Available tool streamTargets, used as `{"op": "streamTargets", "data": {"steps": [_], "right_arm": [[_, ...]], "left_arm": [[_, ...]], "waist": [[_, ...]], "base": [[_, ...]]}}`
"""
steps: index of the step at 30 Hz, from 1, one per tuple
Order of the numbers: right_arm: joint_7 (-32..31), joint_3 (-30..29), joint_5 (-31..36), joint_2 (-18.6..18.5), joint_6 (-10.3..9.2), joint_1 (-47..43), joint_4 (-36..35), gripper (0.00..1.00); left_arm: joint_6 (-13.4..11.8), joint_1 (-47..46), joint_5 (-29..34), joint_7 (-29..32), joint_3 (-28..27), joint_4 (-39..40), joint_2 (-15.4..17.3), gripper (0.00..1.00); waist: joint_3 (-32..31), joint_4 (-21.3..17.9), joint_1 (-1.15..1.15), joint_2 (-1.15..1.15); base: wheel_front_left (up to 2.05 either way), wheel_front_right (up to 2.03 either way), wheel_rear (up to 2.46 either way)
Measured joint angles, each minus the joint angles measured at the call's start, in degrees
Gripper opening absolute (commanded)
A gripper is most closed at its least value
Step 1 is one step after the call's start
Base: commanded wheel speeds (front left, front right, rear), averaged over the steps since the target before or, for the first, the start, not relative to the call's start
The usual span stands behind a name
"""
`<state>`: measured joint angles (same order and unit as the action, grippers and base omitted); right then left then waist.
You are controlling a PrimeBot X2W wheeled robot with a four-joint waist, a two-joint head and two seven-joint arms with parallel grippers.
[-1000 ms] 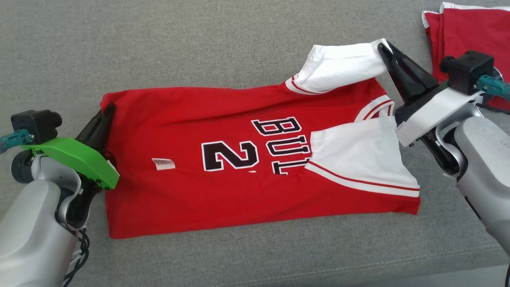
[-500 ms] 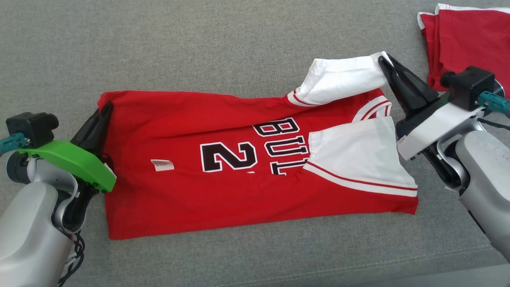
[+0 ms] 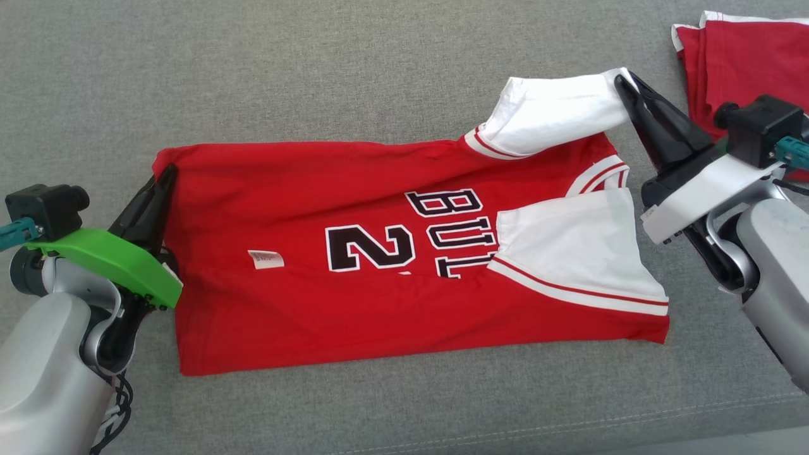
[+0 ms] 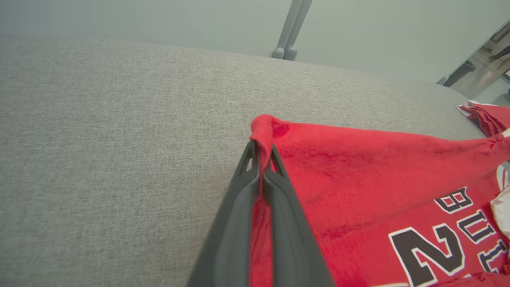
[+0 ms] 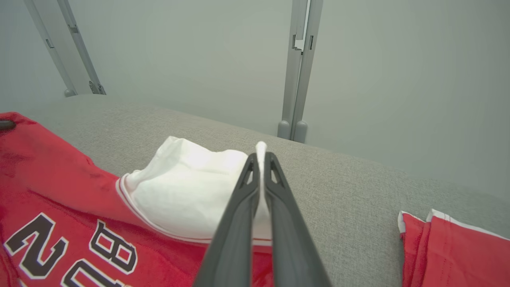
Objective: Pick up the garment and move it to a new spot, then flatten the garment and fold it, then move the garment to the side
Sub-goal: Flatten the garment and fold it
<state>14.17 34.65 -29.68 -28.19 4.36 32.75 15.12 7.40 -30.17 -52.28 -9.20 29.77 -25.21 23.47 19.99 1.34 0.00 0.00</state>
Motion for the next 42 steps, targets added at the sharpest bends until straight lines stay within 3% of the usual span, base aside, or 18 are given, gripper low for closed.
{"op": "streamTargets", "data": {"steps": [29, 42], "right_arm": [[0.10, -0.09, 1.49, -0.51, -1.54, -0.83, -4.24, 0.00], [0.19, -0.01, 0.87, -0.07, -4.95, -10.89, -8.08, 0.00]], "left_arm": [[0.00, 2.34, -3.53, -3.54, 0.45, -0.27, 0.89, 0.00], [0.00, 7.93, -4.61, -4.72, -0.74, -0.69, 0.85, 0.00]], "waist": [[-0.89, 0.29, 0.00, 0.00], [-3.28, -1.46, 0.00, 0.00]], "base": [[0.00, 0.00, 0.00], [0.00, 0.00, 0.00]]}}
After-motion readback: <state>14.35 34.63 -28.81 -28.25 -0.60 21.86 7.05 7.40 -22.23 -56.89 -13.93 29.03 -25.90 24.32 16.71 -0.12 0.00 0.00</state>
